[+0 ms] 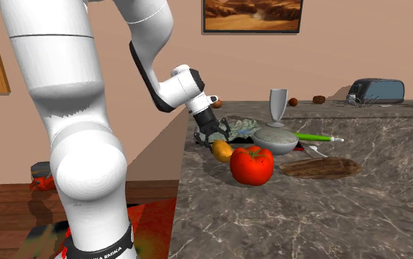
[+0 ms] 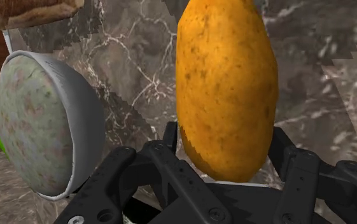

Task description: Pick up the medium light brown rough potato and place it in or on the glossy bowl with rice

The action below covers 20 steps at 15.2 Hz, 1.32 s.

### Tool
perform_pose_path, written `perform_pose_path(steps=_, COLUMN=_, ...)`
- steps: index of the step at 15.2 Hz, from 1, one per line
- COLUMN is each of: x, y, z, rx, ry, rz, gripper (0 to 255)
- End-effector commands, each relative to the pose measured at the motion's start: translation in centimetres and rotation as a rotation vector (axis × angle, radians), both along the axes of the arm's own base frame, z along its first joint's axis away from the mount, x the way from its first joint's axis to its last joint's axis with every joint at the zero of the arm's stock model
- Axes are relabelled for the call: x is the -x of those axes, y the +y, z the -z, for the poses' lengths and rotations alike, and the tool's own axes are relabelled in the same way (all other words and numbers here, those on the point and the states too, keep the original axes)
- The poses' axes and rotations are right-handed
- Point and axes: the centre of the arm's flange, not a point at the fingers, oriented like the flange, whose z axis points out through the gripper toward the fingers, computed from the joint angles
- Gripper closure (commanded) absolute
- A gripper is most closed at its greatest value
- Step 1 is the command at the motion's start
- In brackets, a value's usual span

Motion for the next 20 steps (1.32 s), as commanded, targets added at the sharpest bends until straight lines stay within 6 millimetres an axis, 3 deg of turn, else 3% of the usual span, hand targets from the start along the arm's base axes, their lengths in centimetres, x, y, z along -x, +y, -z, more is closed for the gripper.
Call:
perform_pose_path(steps=1, x=0.0, y=0.0, z=-0.9, rx=0.000, ry=0.000, rz=0.000, gripper=255)
perform_pose_path(steps=20, x=0.0, y=0.0, z=-11.0, rx=0.000, ry=0.000, rz=0.000, gripper=255)
